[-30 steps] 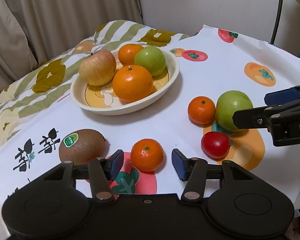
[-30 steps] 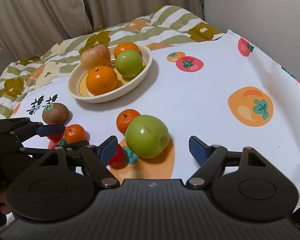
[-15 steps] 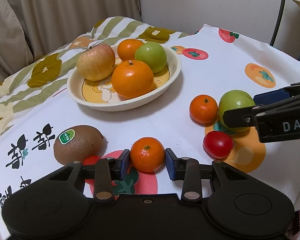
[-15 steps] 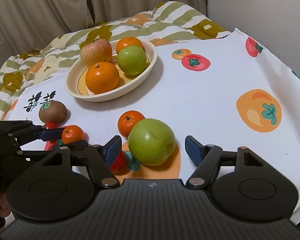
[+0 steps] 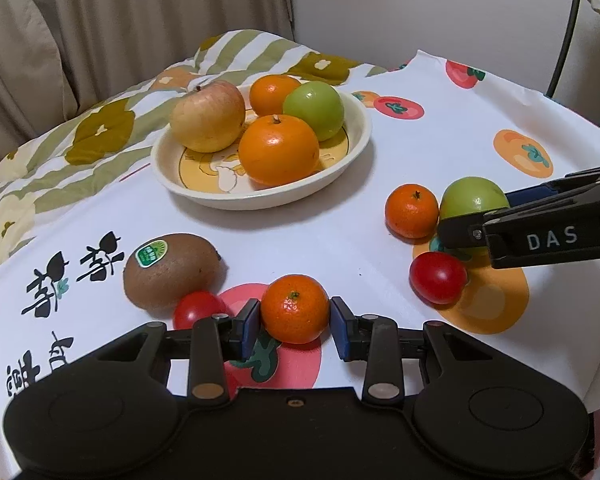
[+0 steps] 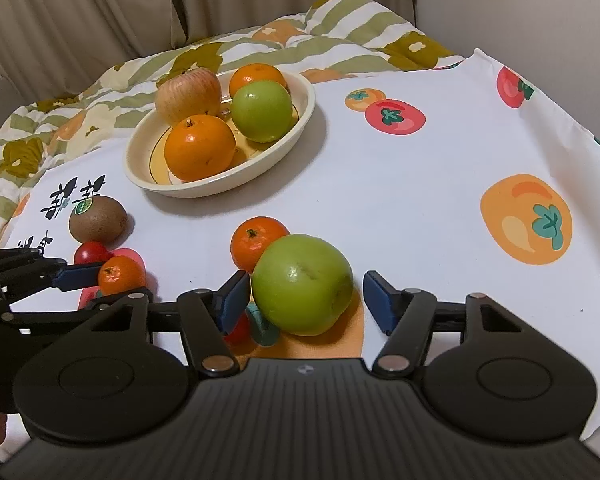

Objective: Organize fruits
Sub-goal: 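Grasp a small mandarin with the left tool while the right tool grasps the large green apple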

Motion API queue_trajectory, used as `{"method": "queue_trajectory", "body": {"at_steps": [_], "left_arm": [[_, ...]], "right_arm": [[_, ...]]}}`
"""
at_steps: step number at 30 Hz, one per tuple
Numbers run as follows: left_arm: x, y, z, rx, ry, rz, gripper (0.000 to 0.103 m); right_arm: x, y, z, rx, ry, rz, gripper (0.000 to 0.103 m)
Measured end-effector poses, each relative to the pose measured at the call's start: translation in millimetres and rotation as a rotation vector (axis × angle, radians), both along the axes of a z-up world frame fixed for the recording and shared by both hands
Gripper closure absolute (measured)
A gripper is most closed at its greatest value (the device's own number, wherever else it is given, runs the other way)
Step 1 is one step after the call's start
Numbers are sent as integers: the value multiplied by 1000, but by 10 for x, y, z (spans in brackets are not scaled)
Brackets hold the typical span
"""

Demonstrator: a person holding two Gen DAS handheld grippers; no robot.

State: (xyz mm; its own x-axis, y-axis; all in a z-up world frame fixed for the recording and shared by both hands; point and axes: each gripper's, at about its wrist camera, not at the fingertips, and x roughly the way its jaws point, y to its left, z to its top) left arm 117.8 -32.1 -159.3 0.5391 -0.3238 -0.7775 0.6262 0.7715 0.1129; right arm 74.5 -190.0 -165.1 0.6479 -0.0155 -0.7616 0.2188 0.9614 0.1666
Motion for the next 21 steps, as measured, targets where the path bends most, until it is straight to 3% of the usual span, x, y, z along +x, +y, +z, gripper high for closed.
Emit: {"method": "queue_trajectory", "body": {"at_steps": [5,11,21], "left_arm": [[-47,46,69,-9,-11,36,62],[-146,124,214,-39,-17,92,62],[-347,250,613,-114,-30,149,62]], "right_arm": [[24,-9,-35,12,10,15,32],[-8,17,4,-6,15,20,32],[-153,56,402,-15,-21,37,32]]}}
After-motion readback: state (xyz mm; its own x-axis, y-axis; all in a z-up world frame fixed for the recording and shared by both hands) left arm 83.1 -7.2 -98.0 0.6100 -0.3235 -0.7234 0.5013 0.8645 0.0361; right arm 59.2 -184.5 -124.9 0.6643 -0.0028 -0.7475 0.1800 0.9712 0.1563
